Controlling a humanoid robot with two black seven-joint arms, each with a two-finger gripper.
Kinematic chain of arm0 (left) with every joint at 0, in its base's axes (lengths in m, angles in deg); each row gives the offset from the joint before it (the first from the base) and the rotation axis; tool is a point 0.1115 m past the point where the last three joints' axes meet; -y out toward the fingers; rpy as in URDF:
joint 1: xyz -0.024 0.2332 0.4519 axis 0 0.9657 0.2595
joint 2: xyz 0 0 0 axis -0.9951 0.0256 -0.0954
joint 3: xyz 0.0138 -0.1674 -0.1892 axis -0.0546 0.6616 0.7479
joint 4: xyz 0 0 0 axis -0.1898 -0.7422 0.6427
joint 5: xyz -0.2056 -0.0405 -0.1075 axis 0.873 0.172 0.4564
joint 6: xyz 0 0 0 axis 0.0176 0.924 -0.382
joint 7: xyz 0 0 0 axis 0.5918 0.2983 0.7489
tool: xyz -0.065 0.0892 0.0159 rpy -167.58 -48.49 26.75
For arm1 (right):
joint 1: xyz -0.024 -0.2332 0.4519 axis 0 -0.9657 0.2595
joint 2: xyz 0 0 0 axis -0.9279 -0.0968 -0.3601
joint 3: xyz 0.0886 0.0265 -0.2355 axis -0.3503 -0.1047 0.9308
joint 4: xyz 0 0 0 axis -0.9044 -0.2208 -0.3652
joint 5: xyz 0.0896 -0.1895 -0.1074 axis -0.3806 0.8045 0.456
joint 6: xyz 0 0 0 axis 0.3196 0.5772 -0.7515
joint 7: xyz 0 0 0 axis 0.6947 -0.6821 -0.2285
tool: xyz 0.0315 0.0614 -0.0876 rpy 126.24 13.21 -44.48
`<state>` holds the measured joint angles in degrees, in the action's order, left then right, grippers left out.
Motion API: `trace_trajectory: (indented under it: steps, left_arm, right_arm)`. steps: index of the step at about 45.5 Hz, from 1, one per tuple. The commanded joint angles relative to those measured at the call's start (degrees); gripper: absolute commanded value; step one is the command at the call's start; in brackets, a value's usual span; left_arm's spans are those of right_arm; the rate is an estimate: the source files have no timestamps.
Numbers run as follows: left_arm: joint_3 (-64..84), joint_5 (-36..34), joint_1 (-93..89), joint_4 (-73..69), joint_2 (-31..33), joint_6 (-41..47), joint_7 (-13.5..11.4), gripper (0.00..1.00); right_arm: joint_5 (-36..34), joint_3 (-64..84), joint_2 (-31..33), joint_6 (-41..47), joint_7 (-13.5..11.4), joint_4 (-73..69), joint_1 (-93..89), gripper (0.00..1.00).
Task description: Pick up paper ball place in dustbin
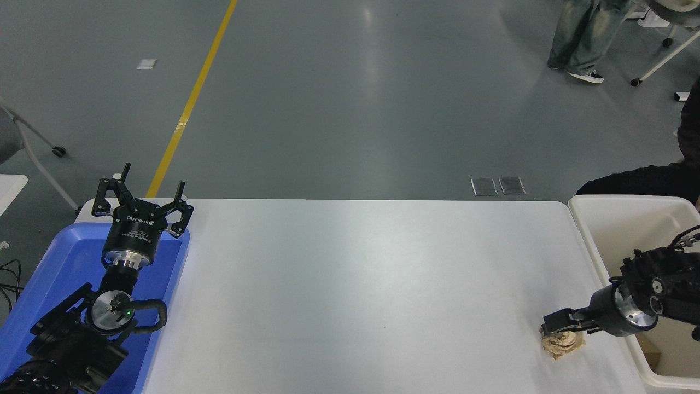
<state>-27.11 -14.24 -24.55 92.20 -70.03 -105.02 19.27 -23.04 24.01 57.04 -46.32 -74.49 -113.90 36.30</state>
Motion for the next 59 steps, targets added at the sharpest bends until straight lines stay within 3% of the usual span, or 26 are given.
trace_trajectory:
  steps: [1, 3, 5, 7, 16, 21, 29, 35, 41, 59]
  left_arm:
    - [0.0, 0.0, 0.0, -0.1, 0.0, 0.0, 0.0, 1.00]
    - [0.0, 0.0, 0.0, 0.0, 0.0, 0.0, 0.0, 1.00]
    - [0.0, 0.0, 0.0, 0.0, 0.0, 0.0, 0.0, 1.00]
    - [-0.1, 0.0, 0.0, 0.0, 0.0, 0.0, 0.0, 1.00]
    - [-0.1, -0.1, 0.0, 0.0, 0.0, -0.1, 0.1, 1.00]
    - [-0.1, 0.0, 0.0, 0.0, 0.0, -0.1, 0.1, 1.00]
    - [-0.1, 0.0, 0.0, 0.0, 0.0, -0.1, 0.1, 1.00]
    - [-0.1, 0.0, 0.0, 0.0, 0.0, -0.1, 0.1, 1.00]
    - [-0.1, 0.0, 0.0, 0.0, 0.0, -0.1, 0.1, 1.00]
    - [-0.1, -0.1, 0.0, 0.0, 0.0, -0.2, 0.2, 1.00]
  right_arm:
    - [0.3, -2.1, -1.0, -1.7, -0.4, 2.1, -2.9, 0.36]
    - [0.2, -2.1, -1.0, -1.7, -0.4, 2.2, -2.9, 0.28]
    - [0.0, -2.2, -1.0, -1.7, -0.2, 2.2, -2.8, 0.10]
    - [-0.1, -2.2, -1.0, -1.7, -0.2, 2.2, -2.7, 0.00]
    - [-0.4, -2.3, -0.8, -1.1, -0.1, 1.2, -1.0, 0.00]
    - [-0.2, 0.8, 2.5, 0.4, 0.1, -2.8, 6.4, 0.00]
    - [0.1, 7.8, 12.7, 9.6, 0.4, -15.8, 25.3, 0.00]
    - [-0.3, 9.1, 15.6, 18.8, 0.4, -20.6, 38.6, 0.00]
    - [-0.3, 9.5, 15.7, 24.8, 0.4, -21.0, 48.5, 0.00]
    - [-6.2, 29.7, 8.8, 24.8, 0.5, -23.8, 69.7, 0.00]
